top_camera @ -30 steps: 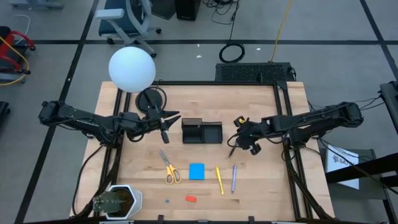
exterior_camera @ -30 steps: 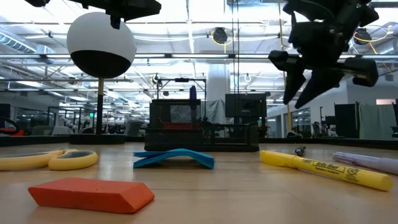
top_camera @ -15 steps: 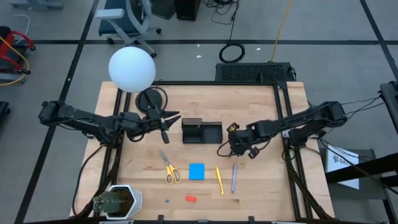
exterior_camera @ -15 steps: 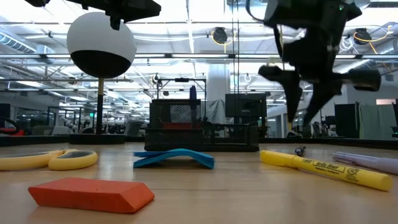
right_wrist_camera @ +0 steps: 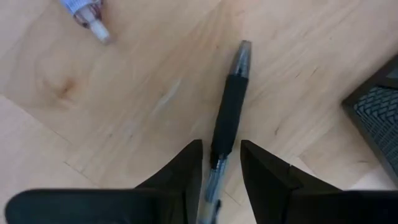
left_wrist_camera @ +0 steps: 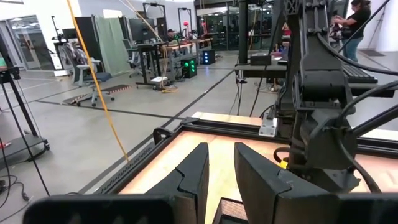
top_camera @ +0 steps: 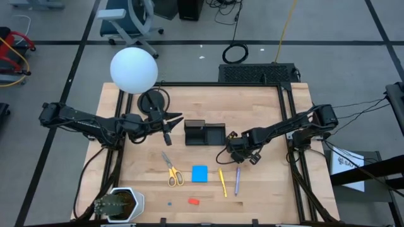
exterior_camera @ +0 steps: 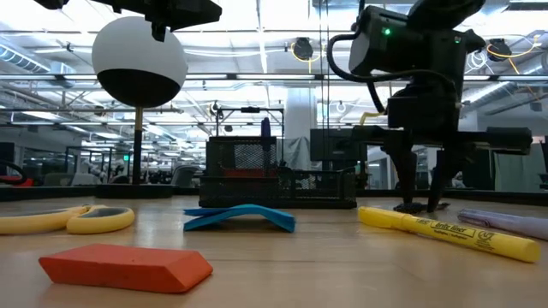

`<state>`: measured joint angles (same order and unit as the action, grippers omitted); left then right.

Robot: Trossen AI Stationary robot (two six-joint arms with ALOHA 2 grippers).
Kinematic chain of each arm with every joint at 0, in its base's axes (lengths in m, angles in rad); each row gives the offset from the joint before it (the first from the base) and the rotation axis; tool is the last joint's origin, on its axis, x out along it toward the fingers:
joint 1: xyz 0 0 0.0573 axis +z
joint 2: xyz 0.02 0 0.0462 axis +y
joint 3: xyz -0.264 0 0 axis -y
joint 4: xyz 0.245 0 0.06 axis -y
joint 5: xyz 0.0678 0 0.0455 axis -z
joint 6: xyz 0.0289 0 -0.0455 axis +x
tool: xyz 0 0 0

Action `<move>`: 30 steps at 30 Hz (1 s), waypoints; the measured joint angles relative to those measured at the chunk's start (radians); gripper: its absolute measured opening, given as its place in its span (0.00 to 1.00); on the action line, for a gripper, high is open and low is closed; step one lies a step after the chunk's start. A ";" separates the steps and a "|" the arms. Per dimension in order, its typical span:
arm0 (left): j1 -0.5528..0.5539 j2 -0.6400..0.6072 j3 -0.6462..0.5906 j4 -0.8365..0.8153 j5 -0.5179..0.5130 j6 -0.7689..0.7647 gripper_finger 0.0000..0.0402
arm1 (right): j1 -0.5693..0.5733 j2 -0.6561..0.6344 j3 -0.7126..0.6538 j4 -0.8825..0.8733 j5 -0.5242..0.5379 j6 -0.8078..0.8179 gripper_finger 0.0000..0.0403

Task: Pick and place office supplies into organizer
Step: Put the black pen into the desk organizer

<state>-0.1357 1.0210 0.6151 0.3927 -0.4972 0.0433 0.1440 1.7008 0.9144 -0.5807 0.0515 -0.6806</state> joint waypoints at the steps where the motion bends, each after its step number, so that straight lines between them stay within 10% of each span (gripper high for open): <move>1: 0.000 0.000 0.000 0.001 0.000 0.000 0.21 | 0.000 0.012 0.000 -0.009 -0.001 -0.003 0.26; 13: 0.000 0.000 0.000 0.000 0.000 0.000 0.21 | -0.002 -0.013 -0.004 0.015 -0.039 0.010 0.05; 30: 0.000 0.000 0.000 0.000 0.000 -0.003 0.21 | 0.000 -0.173 -0.009 0.028 0.022 0.024 0.05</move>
<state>-0.1356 1.0208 0.6151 0.3927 -0.4969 0.0406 0.1436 1.5281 0.9053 -0.5525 0.0731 -0.6570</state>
